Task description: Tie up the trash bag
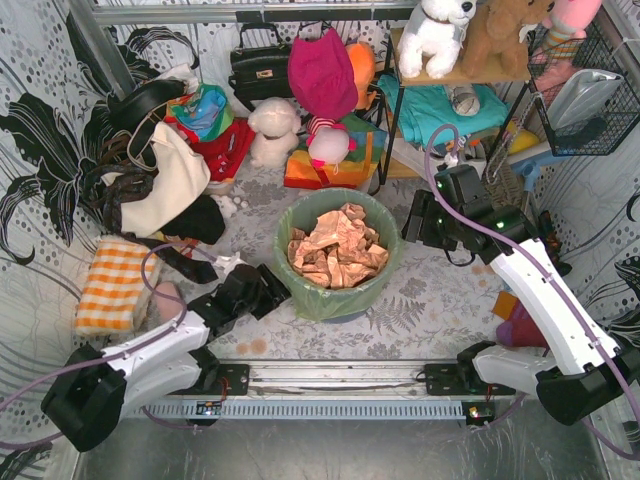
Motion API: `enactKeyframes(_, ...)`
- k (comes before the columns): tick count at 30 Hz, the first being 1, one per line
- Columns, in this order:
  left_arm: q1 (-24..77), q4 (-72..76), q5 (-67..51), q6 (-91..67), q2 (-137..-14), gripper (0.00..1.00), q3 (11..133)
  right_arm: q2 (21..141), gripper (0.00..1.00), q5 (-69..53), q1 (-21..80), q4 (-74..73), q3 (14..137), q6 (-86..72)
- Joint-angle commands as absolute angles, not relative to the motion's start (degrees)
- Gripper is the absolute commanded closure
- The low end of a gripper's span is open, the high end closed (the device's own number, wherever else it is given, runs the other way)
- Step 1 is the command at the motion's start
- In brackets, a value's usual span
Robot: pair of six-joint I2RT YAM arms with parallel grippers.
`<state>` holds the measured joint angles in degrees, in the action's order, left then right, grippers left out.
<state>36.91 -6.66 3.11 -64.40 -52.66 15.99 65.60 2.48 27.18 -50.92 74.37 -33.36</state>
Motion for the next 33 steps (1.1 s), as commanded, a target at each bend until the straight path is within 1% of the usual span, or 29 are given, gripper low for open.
enactKeyframes(1,36.64,0.34,1.91,-63.0,-55.92,0.32,15.04,64.69,0.41,1.54,26.87,-50.0,73.16,-33.59)
enactKeyframes(4,36.59,0.62,2.02,-62.53,-58.1,0.34,15.28,64.28,0.41,1.47,26.89,-49.92,72.55,-33.83)
enactKeyframes(8,36.64,0.74,2.41,-61.99,-59.63,0.4,15.64,64.01,0.41,1.48,26.87,-49.61,72.01,-33.92)
enactKeyframes(12,36.62,0.14,2.7,-61.43,-60.19,0.49,16.15,63.96,0.41,1.32,26.88,-49.32,71.53,-33.75)
enactKeyframes(17,36.61,-1.57,3.59,-60.67,-60.04,0.62,17.26,63.51,0.42,1.61,26.89,-49.12,71.02,-33.82)
enactKeyframes(20,36.59,-1.61,3.65,-60.27,-60.05,0.67,17.84,63.28,0.41,1.67,26.89,-48.92,70.69,-33.79)
enactKeyframes(28,36.6,1.81,-0.02,-61.61,-60.77,0.66,18.47,62.79,0.42,1.49,26.85,-48.54,70.56,-34.04)
enactKeyframes(33,36.64,4.39,-0.87,-65.83,-56.89,0.65,14.47,62.67,0.42,1.49,26.89,-48.27,70.31,-34.16)
